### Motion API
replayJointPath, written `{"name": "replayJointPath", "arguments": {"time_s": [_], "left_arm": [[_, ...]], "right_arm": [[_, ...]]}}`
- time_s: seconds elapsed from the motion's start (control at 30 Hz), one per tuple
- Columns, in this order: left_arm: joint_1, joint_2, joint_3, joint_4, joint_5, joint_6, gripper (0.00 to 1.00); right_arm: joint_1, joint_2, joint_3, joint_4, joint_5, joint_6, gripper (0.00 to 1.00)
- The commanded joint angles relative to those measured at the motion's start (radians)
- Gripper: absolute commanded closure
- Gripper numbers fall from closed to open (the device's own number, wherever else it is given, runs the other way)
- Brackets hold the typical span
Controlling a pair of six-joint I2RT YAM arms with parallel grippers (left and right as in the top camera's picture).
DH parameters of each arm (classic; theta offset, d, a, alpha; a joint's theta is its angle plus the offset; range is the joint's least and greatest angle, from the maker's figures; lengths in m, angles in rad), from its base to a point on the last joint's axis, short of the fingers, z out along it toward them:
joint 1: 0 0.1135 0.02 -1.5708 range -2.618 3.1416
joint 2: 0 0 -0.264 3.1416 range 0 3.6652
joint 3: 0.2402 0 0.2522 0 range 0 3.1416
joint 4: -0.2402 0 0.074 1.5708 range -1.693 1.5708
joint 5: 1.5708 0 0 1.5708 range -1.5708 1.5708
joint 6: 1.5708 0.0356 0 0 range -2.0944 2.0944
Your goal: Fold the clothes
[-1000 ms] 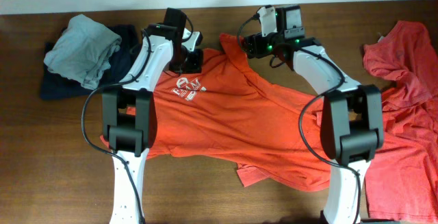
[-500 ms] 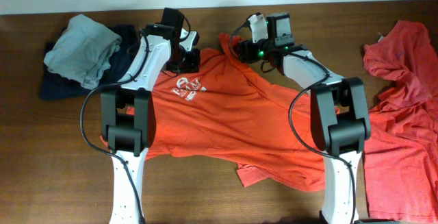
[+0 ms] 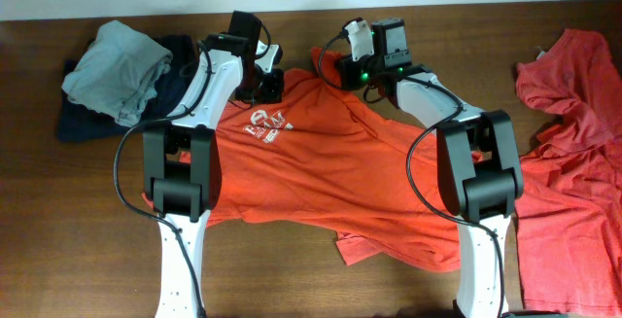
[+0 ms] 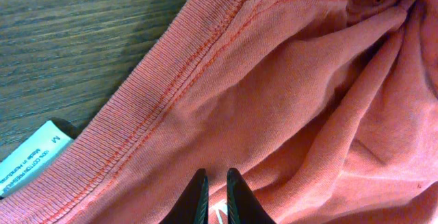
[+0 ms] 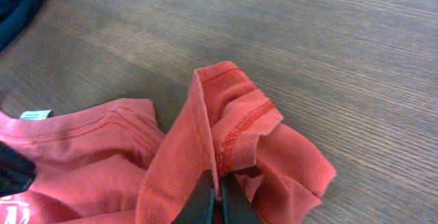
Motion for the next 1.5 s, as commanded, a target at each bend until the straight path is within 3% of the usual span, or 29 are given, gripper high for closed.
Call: {"name": "replayJointPath", "arguments": {"time_s": [0.0, 0.5, 0.53, 0.6, 0.63, 0.93, 1.07, 1.17, 1.3, 1.47], "left_arm": [[0.002, 0.011, 0.008, 0.000, -0.008, -0.005, 0.89], [0.012, 0.011, 0.008, -0.001, -0.050, -0.005, 0.89], [0.012, 0.011, 0.008, -0.001, -0.058, -0.005, 0.89], [0.012, 0.011, 0.008, 0.001, -0.060, -0.002, 0.89], [0.012, 0.011, 0.008, 0.004, -0.060, -0.002, 0.89], [0.011, 0.008, 0.098, 0.043, -0.055, 0.000, 0.90], [-0.008, 0.008, 0.218, 0.044, -0.048, 0.044, 0.90], [-0.037, 0.008, 0.270, 0.061, -0.048, 0.126, 0.90], [-0.082, 0.025, 0.272, 0.113, -0.048, 0.261, 0.89], [-0.120, 0.068, 0.272, 0.188, -0.068, 0.315, 0.89]], "right_arm": [[-0.034, -0.005, 0.019, 0.003, 0.045, -0.002, 0.96], [-0.272, -0.023, 0.066, -0.061, 0.044, -0.003, 0.95], [-0.275, -0.023, 0.066, -0.058, 0.044, -0.003, 0.85], [-0.280, -0.023, 0.066, -0.052, 0.044, -0.002, 0.42], [-0.280, -0.023, 0.066, -0.049, 0.044, -0.003, 0.25], [-0.299, -0.072, 0.119, -0.105, 0.059, -0.002, 0.22], [-0.312, -0.146, 0.164, -0.245, 0.063, -0.002, 0.19], [-0.320, -0.200, 0.175, -0.360, 0.063, -0.002, 0.02], [-0.343, -0.239, 0.175, -0.524, 0.063, -0.002, 0.01], [-0.372, -0.238, 0.174, -0.725, 0.063, -0.002, 0.01]]}}
